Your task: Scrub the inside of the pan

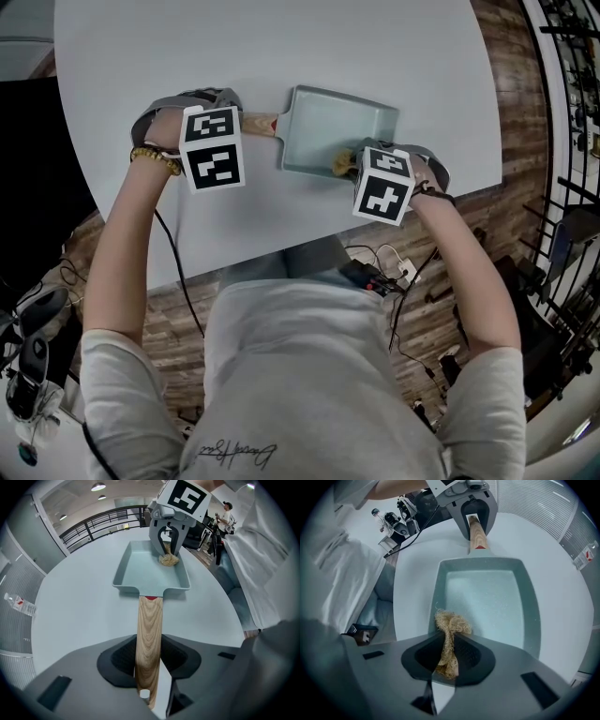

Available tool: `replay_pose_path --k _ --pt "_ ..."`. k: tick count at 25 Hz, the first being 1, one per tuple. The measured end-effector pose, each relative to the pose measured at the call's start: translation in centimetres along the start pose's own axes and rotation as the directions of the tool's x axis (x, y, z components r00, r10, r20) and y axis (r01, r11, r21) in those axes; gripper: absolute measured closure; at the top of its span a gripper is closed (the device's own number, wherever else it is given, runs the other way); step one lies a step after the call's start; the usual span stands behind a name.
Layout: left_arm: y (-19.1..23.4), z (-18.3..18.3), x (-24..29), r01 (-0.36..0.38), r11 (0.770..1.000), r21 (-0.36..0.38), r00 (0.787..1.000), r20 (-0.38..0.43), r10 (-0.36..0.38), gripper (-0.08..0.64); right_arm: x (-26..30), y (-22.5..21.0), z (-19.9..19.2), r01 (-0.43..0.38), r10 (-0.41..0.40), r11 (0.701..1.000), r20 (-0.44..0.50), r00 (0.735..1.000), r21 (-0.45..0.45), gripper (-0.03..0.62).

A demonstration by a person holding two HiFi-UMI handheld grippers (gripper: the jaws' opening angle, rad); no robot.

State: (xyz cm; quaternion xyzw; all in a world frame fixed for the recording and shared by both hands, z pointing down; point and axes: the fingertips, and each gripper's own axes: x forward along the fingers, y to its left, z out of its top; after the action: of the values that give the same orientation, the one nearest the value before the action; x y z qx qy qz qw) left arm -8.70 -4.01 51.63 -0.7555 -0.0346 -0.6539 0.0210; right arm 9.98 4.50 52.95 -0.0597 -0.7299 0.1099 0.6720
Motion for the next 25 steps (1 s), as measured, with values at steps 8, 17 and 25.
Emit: replay_pose_path --k 8,17,25 --pt "-0.1 -0.1 -0.3 0.020 0.999 0.038 1.000 -0.005 -0.020 0.423 -0.6 -1.1 -0.4 0.011 -0.011 1.000 -0.015 1.000 -0.013 0.518" --pt "-0.6 0.2 -0.8 0.028 0.998 0.062 1.000 -0.009 -0.028 0.423 -2.3 -6.8 -1.3 0.112 -0.112 0.994 -0.043 0.993 0.007 0.517" --pt "-1.0 0.2 -0.7 0.037 0.998 0.050 0.999 0.006 -0.037 0.422 -2.9 -10.6 -1.1 0.219 -0.218 0.976 -0.054 0.974 -0.002 0.517"
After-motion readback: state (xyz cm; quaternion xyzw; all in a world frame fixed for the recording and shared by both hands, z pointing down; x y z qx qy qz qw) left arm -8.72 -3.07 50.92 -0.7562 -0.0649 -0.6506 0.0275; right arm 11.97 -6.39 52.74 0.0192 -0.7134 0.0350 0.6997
